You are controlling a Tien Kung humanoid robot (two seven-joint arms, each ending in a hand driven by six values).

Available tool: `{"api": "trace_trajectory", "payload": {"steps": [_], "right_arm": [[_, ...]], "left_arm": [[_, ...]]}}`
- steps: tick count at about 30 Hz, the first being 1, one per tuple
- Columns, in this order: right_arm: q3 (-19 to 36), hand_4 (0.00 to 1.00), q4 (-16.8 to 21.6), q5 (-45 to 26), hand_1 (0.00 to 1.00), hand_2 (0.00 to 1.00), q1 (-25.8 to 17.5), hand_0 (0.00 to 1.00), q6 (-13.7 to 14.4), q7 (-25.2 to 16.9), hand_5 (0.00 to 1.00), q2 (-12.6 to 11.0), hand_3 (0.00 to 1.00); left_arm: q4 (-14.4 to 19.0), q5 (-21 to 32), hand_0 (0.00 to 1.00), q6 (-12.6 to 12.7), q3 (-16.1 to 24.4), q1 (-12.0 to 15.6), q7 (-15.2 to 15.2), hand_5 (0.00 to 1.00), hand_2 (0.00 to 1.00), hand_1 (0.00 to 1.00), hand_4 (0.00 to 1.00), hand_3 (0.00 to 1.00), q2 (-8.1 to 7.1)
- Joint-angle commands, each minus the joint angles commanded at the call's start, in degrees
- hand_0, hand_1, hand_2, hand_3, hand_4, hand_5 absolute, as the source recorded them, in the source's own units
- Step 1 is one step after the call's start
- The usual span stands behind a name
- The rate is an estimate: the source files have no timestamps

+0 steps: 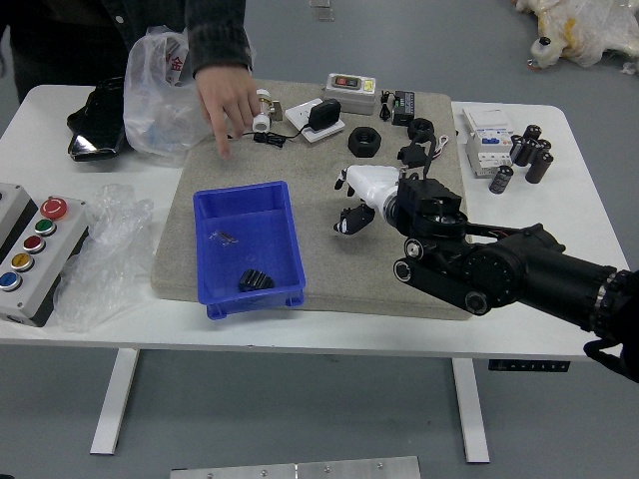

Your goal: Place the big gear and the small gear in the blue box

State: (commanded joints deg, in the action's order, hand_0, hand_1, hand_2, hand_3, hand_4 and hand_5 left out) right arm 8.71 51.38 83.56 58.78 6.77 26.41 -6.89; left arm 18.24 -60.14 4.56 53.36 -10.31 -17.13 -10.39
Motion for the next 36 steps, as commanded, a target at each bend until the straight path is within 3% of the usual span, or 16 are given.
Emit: {"api": "trace_trajectory", "payload": {"steps": [4,5,11,12,23,24,28,36], "right_arm": [[-1.63,0.798,-0.89,-2.44,0.615,0.686,0.19,0.423,1.28,-0.95,0.22,0.37,0.725],[-2.1,0.629,-1.05,-3.29,0.587,0.641,0.22,0.396,1.65,-1.28,0.136,0.45,0.705],[-3.87,0.629,-1.71,-5.39,0.587,0.641,0.08,0.396,2.92,-2.15,0.136,0.81,0.705],[-4.29,0.551,-1.89,-5.67,0.569,0.594,0.04,0.382,3.11,-2.25,0.126,0.91,0.665],[-5.92,0.554,-2.89,-6.34,0.555,0.552,-0.14,0.376,3.98,-2.51,0.074,1.3,0.636],[-5.99,0.604,-2.95,-6.39,0.551,0.528,-0.16,0.377,4.03,-2.53,0.019,1.29,0.617],[-6.06,0.604,-3.07,-6.21,0.551,0.528,-0.26,0.377,4.34,-2.65,0.019,1.15,0.617],[-2.6,0.61,-2.42,-3.69,0.547,0.511,-0.61,0.377,4.91,-2.66,0.002,-0.18,0.604]], "left_arm": [[0.02,-0.1,0.65,-0.02,0.07,-0.06,-0.07,0.291,0.531,0.559,0.661,0.681,0.03],[0.02,-0.12,0.65,-0.02,0.09,-0.08,-0.08,0.294,0.531,0.559,0.661,0.682,0.03],[0.02,-0.18,0.65,0.01,0.13,-0.17,-0.07,0.294,0.531,0.559,0.661,0.682,0.07],[0.02,-0.17,0.65,0.01,0.11,-0.2,-0.07,0.294,0.531,0.559,0.661,0.681,0.13],[-0.02,0.07,0.65,-0.02,-0.21,-0.32,0.12,0.294,0.531,0.559,0.661,0.682,0.32],[-0.03,0.1,0.65,-0.01,-0.24,-0.33,0.15,0.294,0.532,0.559,0.661,0.681,0.3],[-0.03,0.29,0.65,0.04,-0.36,-0.36,0.2,0.294,0.532,0.559,0.661,0.681,0.32],[-0.03,0.72,0.65,0.11,-0.68,-0.36,0.3,0.295,0.532,0.559,0.661,0.682,0.21]]}}
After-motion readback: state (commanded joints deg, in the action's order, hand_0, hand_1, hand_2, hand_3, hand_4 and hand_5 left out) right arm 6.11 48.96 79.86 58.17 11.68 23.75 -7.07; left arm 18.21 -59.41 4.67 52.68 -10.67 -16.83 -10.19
